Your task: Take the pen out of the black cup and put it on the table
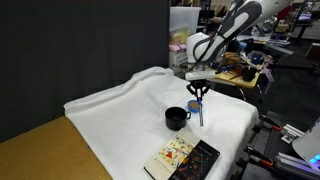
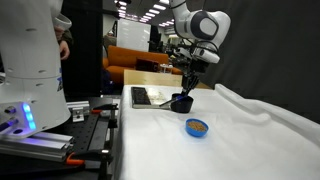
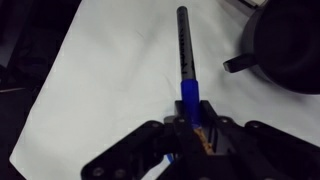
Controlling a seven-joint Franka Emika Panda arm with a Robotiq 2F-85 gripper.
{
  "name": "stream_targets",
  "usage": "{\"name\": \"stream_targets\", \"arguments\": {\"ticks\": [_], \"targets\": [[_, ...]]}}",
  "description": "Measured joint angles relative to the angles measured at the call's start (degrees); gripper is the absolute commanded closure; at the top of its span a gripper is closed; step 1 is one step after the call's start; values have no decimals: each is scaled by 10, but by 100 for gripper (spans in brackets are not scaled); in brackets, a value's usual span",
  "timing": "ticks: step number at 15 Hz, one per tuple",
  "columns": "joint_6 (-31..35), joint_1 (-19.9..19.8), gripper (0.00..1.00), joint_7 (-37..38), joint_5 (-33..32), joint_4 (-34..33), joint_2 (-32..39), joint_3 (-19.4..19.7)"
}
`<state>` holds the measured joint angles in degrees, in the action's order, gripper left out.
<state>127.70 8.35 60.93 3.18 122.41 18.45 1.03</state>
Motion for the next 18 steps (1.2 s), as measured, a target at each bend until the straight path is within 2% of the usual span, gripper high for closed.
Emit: {"name": "stream_targets", "arguments": {"ticks": [18], "targets": [[7,-8,95,27,49,26,4,3]]}}
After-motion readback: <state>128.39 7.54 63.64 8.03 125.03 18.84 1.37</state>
